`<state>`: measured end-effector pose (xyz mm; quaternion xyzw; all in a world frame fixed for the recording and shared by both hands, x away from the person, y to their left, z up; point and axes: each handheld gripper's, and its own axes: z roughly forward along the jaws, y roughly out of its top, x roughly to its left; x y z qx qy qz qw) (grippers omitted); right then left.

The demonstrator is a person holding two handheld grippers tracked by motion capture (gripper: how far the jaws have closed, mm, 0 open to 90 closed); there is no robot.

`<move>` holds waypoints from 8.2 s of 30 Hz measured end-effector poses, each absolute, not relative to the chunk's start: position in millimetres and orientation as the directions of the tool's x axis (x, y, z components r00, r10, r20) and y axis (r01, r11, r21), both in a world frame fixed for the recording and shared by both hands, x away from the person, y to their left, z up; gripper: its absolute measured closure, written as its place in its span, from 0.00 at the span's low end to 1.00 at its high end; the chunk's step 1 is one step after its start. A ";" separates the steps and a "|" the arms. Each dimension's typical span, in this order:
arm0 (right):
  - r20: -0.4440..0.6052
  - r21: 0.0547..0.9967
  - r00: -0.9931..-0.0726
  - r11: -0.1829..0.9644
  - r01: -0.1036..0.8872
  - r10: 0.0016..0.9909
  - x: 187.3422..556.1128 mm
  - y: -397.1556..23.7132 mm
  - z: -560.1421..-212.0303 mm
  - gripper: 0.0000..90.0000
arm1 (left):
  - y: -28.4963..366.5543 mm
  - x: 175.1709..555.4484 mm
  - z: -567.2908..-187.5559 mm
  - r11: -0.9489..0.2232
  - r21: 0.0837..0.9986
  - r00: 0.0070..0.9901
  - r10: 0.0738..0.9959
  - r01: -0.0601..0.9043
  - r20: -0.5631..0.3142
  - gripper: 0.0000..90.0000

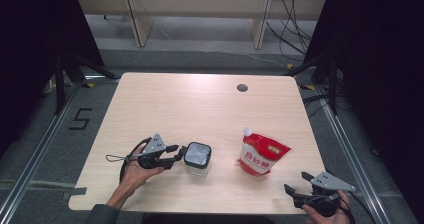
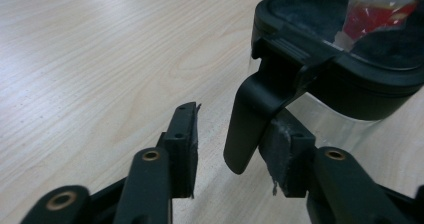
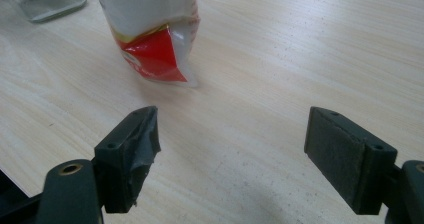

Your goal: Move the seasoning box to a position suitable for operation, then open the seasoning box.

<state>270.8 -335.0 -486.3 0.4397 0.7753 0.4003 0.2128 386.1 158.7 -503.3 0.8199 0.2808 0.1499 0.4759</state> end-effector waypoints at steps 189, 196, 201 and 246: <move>-0.094 0.876 -0.850 0.448 0.176 0.518 283.6 -187.4 -476.1 0.95 | 117.3 323.1 -461.3 -0.302 0.899 0.831 0.545 0.316 -0.109 0.99; -0.087 0.878 -0.849 0.442 0.182 0.521 284.8 -185.0 -476.2 0.95 | 114.3 324.0 -461.8 -0.302 0.901 0.837 0.536 0.311 -0.109 0.99; -0.091 0.874 -0.853 0.452 0.180 0.515 285.3 -185.7 -476.4 0.95 | 112.7 322.6 -459.5 -0.313 0.902 0.840 0.535 0.297 -0.090 0.98; -0.082 0.872 -0.853 0.451 0.189 0.515 287.6 -177.3 -474.9 0.98 | 121.1 320.4 -462.7 -0.288 0.911 0.824 0.560 0.296 -0.091 0.98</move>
